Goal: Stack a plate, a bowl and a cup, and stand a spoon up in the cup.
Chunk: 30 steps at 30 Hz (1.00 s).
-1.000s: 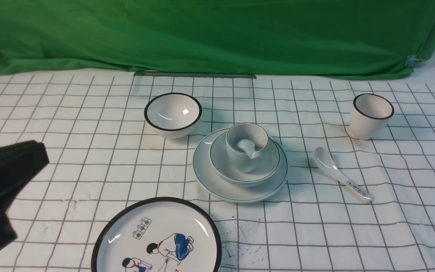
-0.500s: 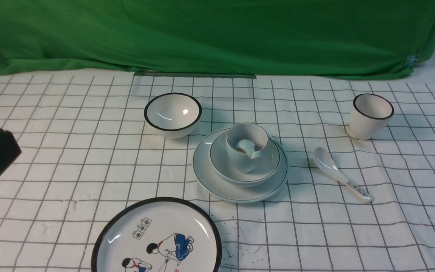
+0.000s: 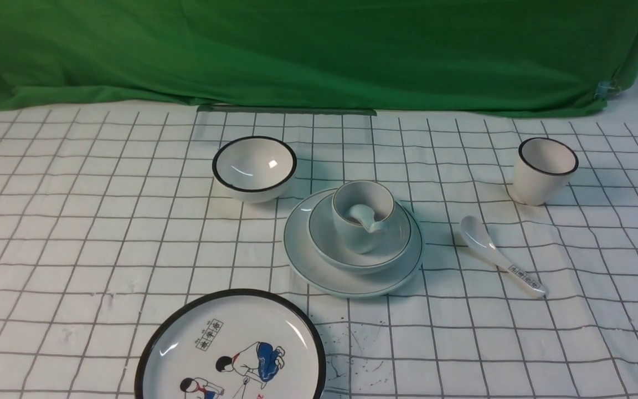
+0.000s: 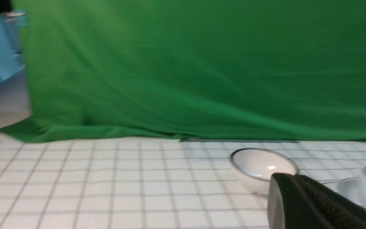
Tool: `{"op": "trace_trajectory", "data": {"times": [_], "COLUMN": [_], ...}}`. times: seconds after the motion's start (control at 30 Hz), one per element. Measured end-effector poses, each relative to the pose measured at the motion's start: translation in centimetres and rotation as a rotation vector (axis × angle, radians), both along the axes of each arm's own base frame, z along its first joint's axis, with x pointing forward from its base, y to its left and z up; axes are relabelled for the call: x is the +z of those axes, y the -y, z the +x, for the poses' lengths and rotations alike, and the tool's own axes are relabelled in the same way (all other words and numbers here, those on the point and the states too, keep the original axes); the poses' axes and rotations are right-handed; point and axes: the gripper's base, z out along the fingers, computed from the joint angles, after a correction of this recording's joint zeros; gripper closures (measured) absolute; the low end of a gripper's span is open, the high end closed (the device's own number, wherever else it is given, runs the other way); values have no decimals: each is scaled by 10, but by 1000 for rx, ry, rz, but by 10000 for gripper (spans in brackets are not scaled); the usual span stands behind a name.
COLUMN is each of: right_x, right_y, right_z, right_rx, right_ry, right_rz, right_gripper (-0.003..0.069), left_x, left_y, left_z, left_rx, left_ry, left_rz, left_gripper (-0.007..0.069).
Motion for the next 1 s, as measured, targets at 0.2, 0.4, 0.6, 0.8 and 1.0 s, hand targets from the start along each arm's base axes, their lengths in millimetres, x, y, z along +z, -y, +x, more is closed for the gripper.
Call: {"op": "trace_trajectory", "data": {"times": [0.2,0.4,0.6,0.8,1.0], "right_x": [0,0,0,0,0], "right_y": [0,0,0,0,0], "right_z": [0,0,0,0,0], "right_rx": [0,0,0,0,0], "right_ry": [0,0,0,0,0], "right_rz": [0,0,0,0,0], "right_gripper": [487,475,453,441,432], "left_x": [-33,-35,-35,-35,-35], "left_y": [-4,-2,0,0,0], "left_z": [-3,-3,-3,-3,-3], "left_rx": [68,36,0,-1,-1], "left_ry": [-128,-153,-151,-151,-151], "left_rz": [43,18,18,18,18], "left_gripper": [624,623,623,623,623]}}
